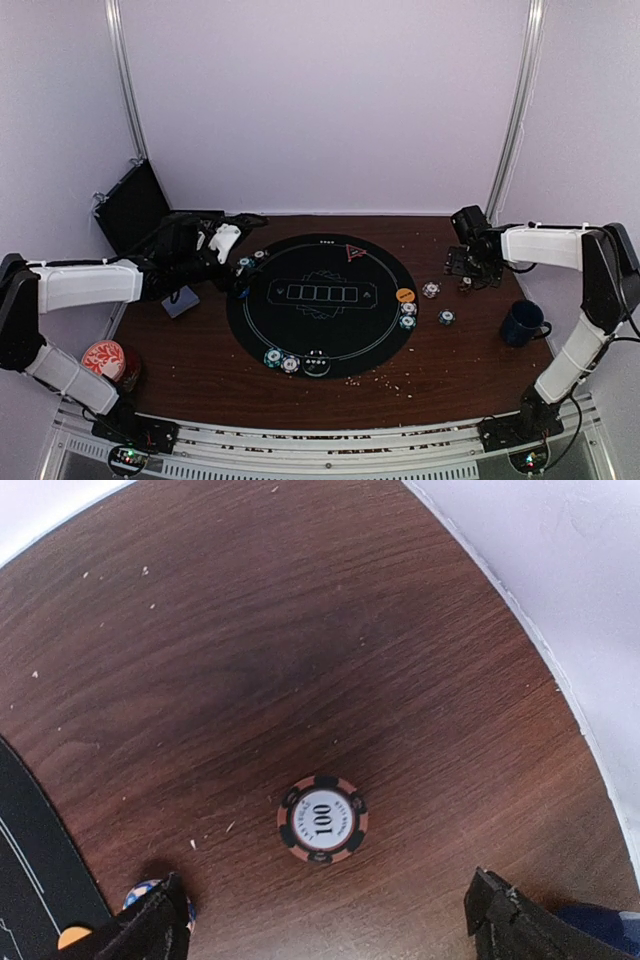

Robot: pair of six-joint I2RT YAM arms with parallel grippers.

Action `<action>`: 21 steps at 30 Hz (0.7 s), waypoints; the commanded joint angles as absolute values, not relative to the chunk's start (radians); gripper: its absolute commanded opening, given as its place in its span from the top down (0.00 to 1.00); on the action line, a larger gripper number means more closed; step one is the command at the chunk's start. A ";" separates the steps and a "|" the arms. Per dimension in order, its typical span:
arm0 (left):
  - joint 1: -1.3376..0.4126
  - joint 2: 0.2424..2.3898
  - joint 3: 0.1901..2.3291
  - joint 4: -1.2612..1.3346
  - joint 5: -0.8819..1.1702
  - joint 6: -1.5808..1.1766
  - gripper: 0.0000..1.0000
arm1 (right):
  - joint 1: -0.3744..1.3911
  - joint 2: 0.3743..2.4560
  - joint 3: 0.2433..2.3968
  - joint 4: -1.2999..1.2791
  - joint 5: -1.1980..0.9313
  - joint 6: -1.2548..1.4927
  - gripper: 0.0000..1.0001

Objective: Distribute texas hold em gaming equipment
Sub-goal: Pick up the pile of poker chips from the pile of poker chips.

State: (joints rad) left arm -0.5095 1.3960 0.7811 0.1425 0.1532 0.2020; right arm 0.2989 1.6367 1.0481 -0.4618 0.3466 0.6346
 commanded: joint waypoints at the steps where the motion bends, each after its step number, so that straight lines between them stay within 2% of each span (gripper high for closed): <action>1: -0.503 1.436 0.768 0.255 0.164 0.160 0.02 | 0.253 1.651 1.092 -0.456 0.320 0.652 0.03; 21: -0.503 1.412 0.741 0.279 0.175 0.178 0.02 | 0.207 1.794 1.140 -0.445 0.299 0.637 0.10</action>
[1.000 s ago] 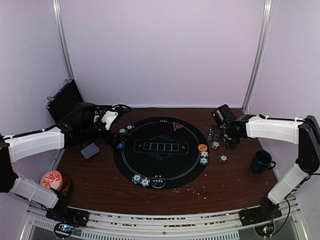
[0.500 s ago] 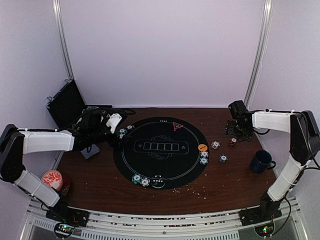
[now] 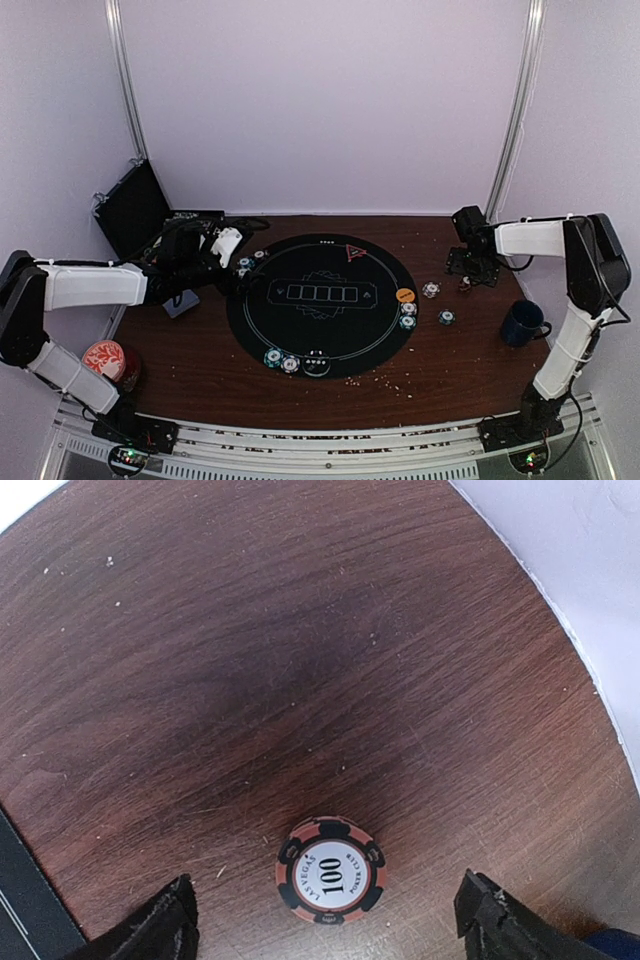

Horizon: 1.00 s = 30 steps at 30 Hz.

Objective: Distribute texas hold em gaming equipment
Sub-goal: Pick up the pile of poker chips from the pile of poker chips.

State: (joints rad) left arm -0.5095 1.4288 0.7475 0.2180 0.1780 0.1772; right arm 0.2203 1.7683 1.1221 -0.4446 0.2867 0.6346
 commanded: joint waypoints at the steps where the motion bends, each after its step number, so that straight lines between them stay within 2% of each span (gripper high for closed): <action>1: -0.502 1.413 0.741 0.279 0.173 0.178 0.02 | 0.206 1.794 1.138 -0.444 0.299 0.637 0.10; 9: -0.503 1.427 0.745 0.278 0.160 0.176 0.02 | 0.182 1.812 1.127 -0.414 0.259 0.633 0.11; 23: -0.503 1.443 0.753 0.270 0.160 0.176 0.02 | 0.165 1.839 1.125 -0.395 0.232 0.620 0.30; 30: -0.503 1.452 0.758 0.267 0.149 0.174 0.02 | 0.164 1.845 1.127 -0.397 0.232 0.617 0.35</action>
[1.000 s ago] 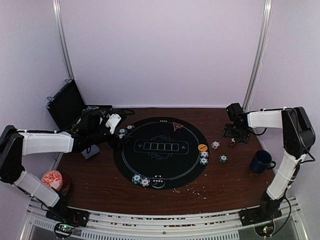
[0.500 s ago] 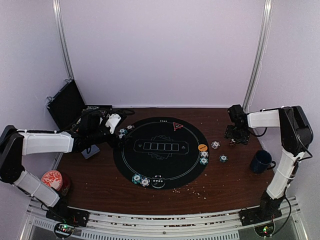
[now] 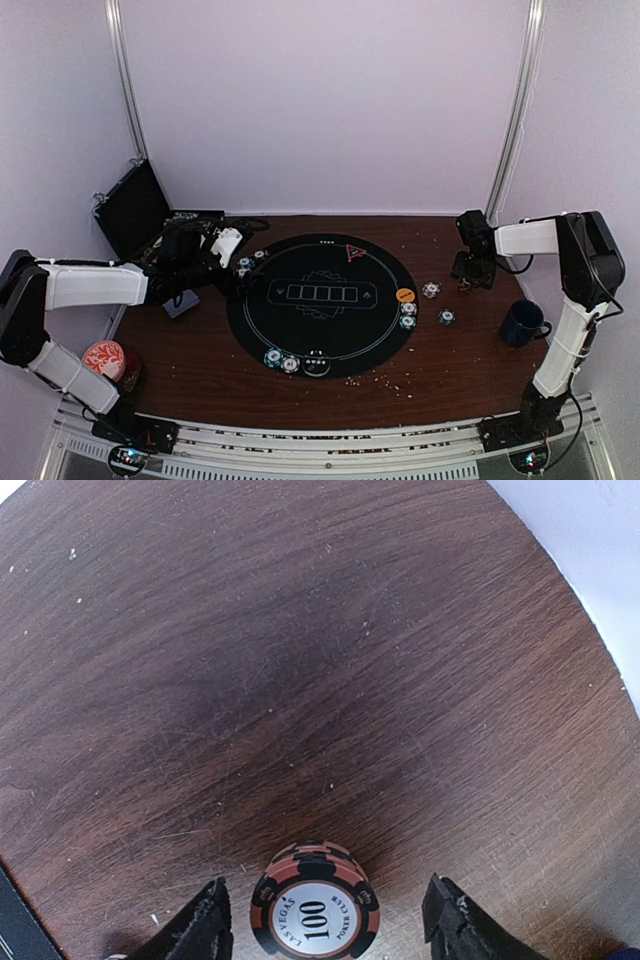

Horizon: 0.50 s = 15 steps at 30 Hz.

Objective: Distribute texas hold em gaming equipment
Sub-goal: Pick up the pile of poker chips from the pile of poker chips.

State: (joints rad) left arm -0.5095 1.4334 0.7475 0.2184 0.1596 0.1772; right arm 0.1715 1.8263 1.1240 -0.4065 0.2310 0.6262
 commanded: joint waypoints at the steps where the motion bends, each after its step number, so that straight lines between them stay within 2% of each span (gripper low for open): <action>1: -0.503 1.454 0.759 0.267 0.149 0.175 0.02 | 0.164 1.845 1.126 -0.397 0.232 0.617 0.37; 5: -0.503 1.457 0.759 0.268 0.147 0.173 0.02 | 0.164 1.842 1.122 -0.397 0.228 0.618 0.40; 8: -0.503 1.459 0.760 0.267 0.147 0.173 0.02 | 0.164 1.844 1.116 -0.393 0.222 0.618 0.48; 15: -0.503 1.457 0.761 0.265 0.147 0.172 0.02 | 0.164 1.854 1.115 -0.390 0.214 0.618 0.48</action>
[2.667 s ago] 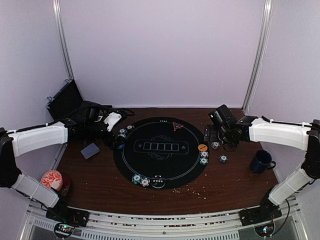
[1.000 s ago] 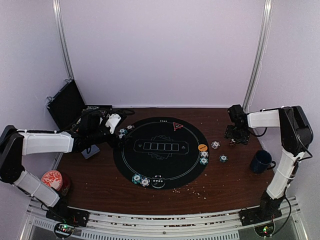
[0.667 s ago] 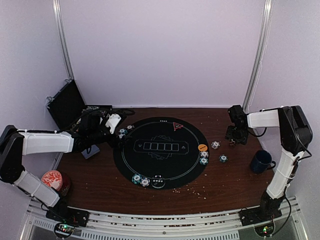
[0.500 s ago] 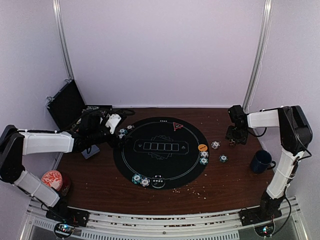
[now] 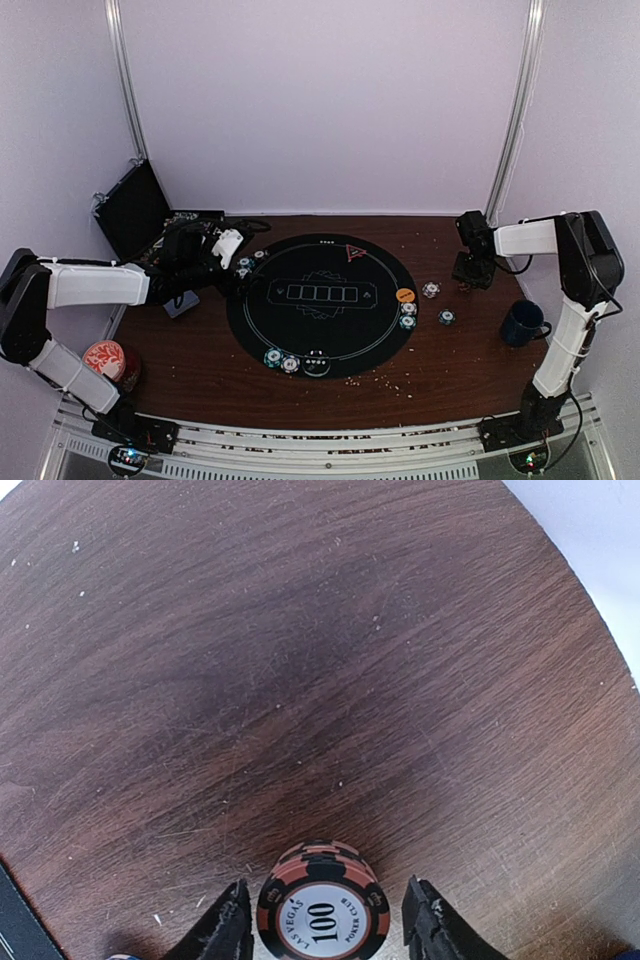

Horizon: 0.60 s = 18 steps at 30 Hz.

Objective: Distribute texas hold em gaming equipment
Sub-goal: Pick up the pile of poker chips from the pile of poker chips.

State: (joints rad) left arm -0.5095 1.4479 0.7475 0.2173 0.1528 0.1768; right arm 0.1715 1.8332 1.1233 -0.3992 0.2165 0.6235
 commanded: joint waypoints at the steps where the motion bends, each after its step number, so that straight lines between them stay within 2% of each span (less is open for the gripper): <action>1: -0.503 1.457 0.761 0.265 0.147 0.170 0.02 | 0.164 1.853 1.115 -0.390 0.213 0.619 0.48; 18: -0.503 1.461 0.762 0.266 0.146 0.172 0.02 | 0.163 1.864 1.120 -0.393 0.207 0.615 0.48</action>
